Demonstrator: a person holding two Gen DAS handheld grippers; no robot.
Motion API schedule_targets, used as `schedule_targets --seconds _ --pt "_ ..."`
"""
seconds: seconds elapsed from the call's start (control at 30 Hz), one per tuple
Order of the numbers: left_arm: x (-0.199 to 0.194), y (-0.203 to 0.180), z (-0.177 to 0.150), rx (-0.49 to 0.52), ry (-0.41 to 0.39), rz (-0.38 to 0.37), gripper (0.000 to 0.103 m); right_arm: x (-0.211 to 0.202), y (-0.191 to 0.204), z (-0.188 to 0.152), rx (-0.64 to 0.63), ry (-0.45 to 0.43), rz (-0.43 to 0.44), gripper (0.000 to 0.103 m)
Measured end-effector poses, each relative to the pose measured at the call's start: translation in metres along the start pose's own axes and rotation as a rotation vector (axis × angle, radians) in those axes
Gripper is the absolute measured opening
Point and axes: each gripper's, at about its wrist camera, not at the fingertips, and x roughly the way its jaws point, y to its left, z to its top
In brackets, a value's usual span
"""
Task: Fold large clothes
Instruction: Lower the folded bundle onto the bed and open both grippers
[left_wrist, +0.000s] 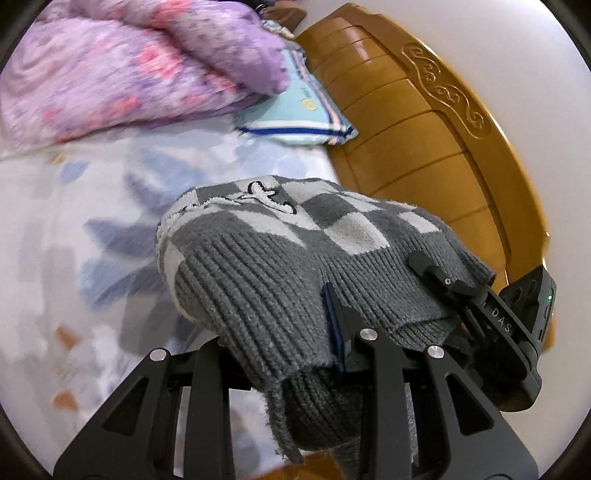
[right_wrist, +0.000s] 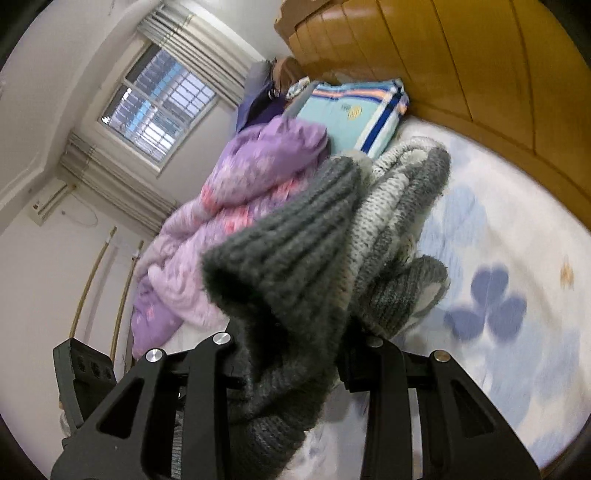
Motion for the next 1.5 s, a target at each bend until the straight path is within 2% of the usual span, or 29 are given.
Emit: schedule_targets --seconds 0.1,0.2,0.3,0.33,0.43,0.6,0.7,0.73,0.77,0.83,0.87,0.93,1.0,1.03,1.13,1.27,1.37,1.5 --pt "0.054 -0.02 0.017 0.041 -0.026 0.003 0.027 0.015 -0.042 0.033 0.005 -0.019 0.016 0.03" --pt "0.109 -0.027 0.012 0.087 -0.006 0.053 0.028 0.038 -0.096 0.044 0.048 0.024 -0.033 0.03" --pt "0.166 -0.021 -0.012 0.078 0.075 0.1 0.027 0.056 -0.145 0.033 0.096 0.094 -0.111 0.03" --pt "0.176 -0.019 -0.022 0.074 0.094 0.105 0.028 0.062 -0.166 0.025 0.125 0.135 -0.147 0.03" --pt "0.198 -0.028 -0.063 0.132 0.124 0.127 0.028 0.059 -0.21 0.0 0.223 0.169 -0.183 0.03" --pt "0.226 -0.007 -0.115 -0.006 0.282 0.17 0.031 0.067 -0.25 -0.032 0.294 0.304 -0.275 0.034" --pt "0.24 0.009 -0.131 -0.037 0.366 0.242 0.053 0.074 -0.262 -0.044 0.317 0.368 -0.32 0.041" --pt "0.244 0.013 -0.134 -0.039 0.395 0.268 0.069 0.076 -0.268 -0.049 0.337 0.394 -0.33 0.042" --pt "0.247 0.016 -0.136 -0.034 0.417 0.304 0.073 0.076 -0.27 -0.054 0.349 0.41 -0.339 0.045" --pt "0.248 0.022 -0.136 -0.037 0.437 0.323 0.074 0.075 -0.275 -0.058 0.369 0.449 -0.36 0.051" --pt "0.248 0.026 -0.137 -0.043 0.459 0.335 0.079 0.075 -0.275 -0.058 0.366 0.455 -0.37 0.053" --pt "0.24 0.03 -0.135 -0.041 0.45 0.351 0.082 0.069 -0.273 -0.055 0.343 0.467 -0.401 0.055" --pt "0.228 0.035 -0.131 -0.047 0.432 0.376 0.087 0.064 -0.265 -0.05 0.312 0.498 -0.484 0.063" --pt "0.223 0.038 -0.128 -0.058 0.426 0.378 0.09 0.06 -0.257 -0.046 0.262 0.513 -0.522 0.063" --pt "0.202 0.042 -0.123 -0.093 0.4 0.404 0.091 0.054 -0.226 -0.035 0.15 0.533 -0.545 0.063" --pt "0.176 0.032 -0.112 -0.037 0.332 0.481 0.092 0.051 -0.175 -0.024 -0.04 0.524 -0.599 0.064" --pt "0.164 0.02 -0.1 -0.007 0.292 0.511 0.092 0.054 -0.131 -0.023 -0.177 0.512 -0.565 0.066" --pt "0.127 0.014 -0.092 -0.012 0.221 0.523 0.092 0.054 -0.08 -0.026 -0.269 0.495 -0.497 0.066"
